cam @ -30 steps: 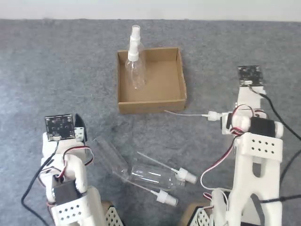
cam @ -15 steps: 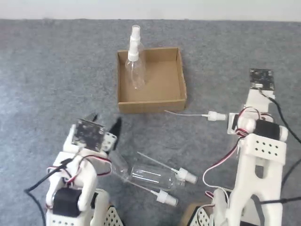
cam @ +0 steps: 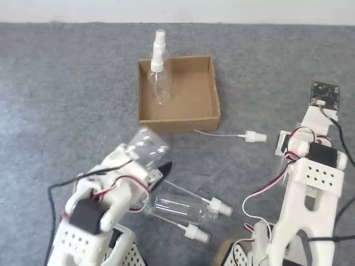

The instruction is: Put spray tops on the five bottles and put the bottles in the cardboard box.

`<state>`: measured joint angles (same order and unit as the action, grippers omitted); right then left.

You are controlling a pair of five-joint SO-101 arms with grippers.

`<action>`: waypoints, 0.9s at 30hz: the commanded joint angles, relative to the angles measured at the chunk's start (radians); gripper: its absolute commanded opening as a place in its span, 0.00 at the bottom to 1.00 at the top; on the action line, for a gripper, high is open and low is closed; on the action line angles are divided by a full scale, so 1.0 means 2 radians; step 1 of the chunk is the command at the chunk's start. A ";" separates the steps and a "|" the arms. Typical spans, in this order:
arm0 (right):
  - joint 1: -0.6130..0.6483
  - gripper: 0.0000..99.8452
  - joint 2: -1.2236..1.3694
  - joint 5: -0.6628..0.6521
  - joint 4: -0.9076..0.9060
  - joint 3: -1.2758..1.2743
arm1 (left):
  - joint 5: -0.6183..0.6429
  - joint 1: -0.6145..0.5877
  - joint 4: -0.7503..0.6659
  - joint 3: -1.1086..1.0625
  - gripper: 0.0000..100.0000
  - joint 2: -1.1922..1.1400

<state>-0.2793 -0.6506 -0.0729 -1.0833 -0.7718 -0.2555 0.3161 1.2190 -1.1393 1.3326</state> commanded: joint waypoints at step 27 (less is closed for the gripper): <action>-0.102 0.03 -0.021 0.005 0.042 0.006 | 0.011 0.249 -0.106 0.142 0.22 -0.442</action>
<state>-0.4664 -0.6506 -0.0729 -1.0203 -0.7718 -0.2539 0.7748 1.0779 -0.9122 0.5056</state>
